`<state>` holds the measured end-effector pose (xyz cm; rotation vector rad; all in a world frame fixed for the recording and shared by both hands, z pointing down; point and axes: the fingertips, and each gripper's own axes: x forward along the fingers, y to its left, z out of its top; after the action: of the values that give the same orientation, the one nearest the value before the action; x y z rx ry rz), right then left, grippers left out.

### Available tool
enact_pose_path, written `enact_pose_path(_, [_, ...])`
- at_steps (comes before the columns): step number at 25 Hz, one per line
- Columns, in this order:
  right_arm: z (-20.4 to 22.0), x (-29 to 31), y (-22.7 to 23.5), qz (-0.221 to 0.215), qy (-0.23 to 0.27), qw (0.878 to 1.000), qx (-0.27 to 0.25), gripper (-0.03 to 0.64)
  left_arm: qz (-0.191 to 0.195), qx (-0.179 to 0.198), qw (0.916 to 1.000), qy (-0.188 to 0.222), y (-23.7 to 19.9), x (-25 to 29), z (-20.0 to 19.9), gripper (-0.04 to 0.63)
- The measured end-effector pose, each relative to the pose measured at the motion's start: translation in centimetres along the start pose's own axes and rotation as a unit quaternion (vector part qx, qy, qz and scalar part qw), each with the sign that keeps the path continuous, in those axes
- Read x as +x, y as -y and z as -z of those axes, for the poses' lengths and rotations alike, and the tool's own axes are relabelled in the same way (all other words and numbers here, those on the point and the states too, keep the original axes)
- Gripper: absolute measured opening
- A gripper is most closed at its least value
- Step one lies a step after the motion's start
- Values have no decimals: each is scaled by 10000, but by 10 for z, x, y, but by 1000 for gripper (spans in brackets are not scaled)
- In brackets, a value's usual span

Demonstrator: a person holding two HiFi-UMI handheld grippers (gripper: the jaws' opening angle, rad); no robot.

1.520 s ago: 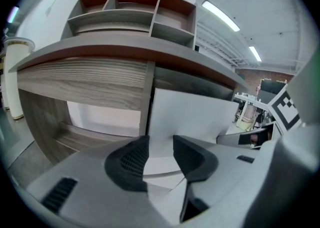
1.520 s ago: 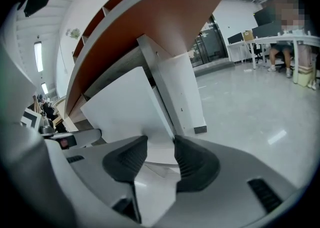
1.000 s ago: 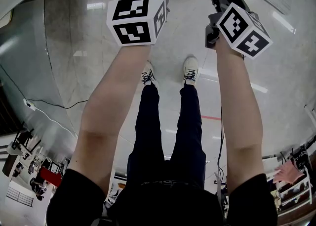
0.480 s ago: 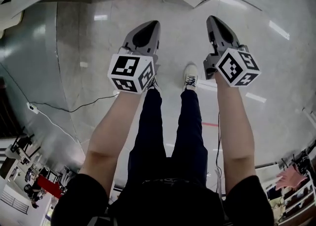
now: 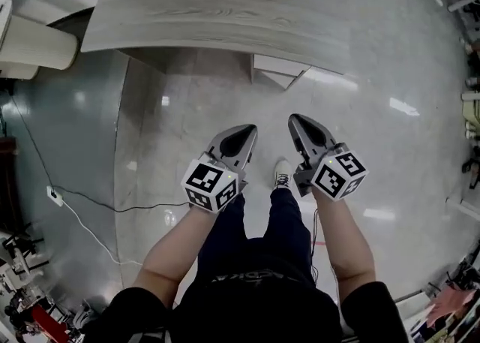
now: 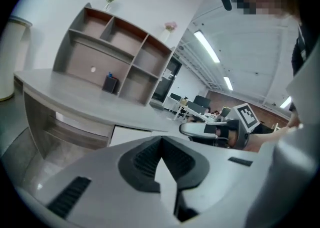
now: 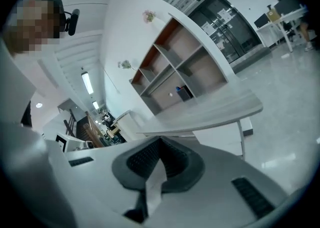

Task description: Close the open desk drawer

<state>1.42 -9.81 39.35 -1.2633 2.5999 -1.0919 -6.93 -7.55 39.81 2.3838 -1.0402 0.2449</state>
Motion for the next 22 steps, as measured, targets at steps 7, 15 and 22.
enact_pose_path(7, [-47, -42, -89, -432, 234, 9978, -443, 17, 1040, 101, 9945, -115, 66, -56, -47, 11])
enact_pose_path(15, [-61, -73, -162, -910, 225, 9927, -757, 17, 1682, 155, 9856, -5, 106, -101, -83, 11])
enact_pose_path(22, [-56, -100, -184, -1167, 208, 9893, -850, 17, 2101, 367, 9767, -224, 135, -105, -87, 11])
